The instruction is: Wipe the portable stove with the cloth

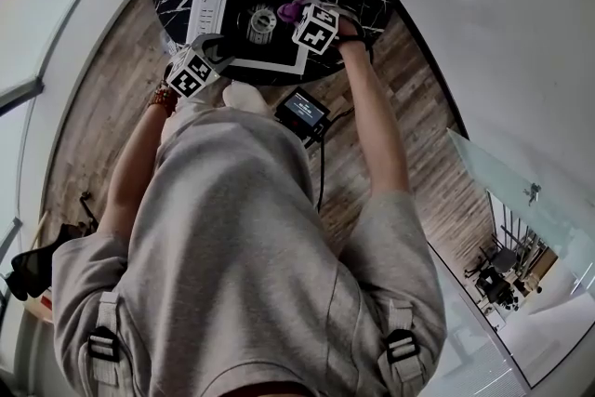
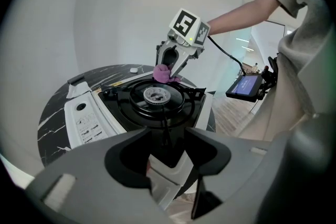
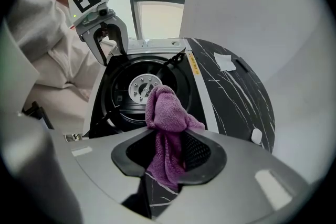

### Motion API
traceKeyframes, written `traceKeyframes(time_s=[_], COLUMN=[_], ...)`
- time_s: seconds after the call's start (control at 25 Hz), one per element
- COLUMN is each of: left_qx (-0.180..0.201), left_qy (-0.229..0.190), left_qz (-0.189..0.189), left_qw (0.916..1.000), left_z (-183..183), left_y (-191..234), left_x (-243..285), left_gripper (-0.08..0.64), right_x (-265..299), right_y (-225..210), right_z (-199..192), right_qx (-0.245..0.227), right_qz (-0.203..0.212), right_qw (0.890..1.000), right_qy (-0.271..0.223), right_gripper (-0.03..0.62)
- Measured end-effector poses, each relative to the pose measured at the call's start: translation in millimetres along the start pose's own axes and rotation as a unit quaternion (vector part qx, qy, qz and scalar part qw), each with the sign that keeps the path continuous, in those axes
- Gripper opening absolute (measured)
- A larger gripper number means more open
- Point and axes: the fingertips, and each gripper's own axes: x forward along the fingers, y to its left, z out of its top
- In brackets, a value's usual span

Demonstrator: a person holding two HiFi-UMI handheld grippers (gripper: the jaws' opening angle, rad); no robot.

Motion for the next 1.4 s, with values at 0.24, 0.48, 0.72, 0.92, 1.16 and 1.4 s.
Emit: traceKeyframes(time_s=[0.24,0.48,0.72,0.92,1.16,1.4], left_qx=[0.008,0.004,0.003,0.005,0.003,0.001], left_qy=[-0.008,-0.006,-0.003,-0.002,-0.002,-0.003], left_qz=[0.007,0.008,0.009,0.011,0.009,0.006], left_qw=[0.9999,0.9999,1.0,0.9999,1.0,1.0], left_z=[0.3,0.8,3.0,3.5,1.0,4.8], left_y=[0.4,0.7,0.3,0.6,0.8,0.6], left_x=[1.4,0.7,-1.2,-1.3,0.7,-2.0], left_gripper=[0.196,0.195,0.196,0.196,0.196,0.196], right_x=[0.3,-0.2,0.7,0.5,-0.4,-1.4], right_y=[1.6,3.9,6.7,9.0,12.7,14.2], right_z=[0.7,0.5,0.2,-0.1,-0.1,-0.2], right_qx=[-0.005,-0.009,-0.01,-0.006,0.0,-0.004], right_qz=[-0.006,-0.012,-0.014,-0.016,-0.017,-0.017], right_qw=[1.0,1.0,1.0,1.0,1.0,1.0], right_qy=[0.002,0.003,0.005,0.003,-0.003,0.0], right_gripper=[0.132,0.132,0.129,0.129,0.129,0.126])
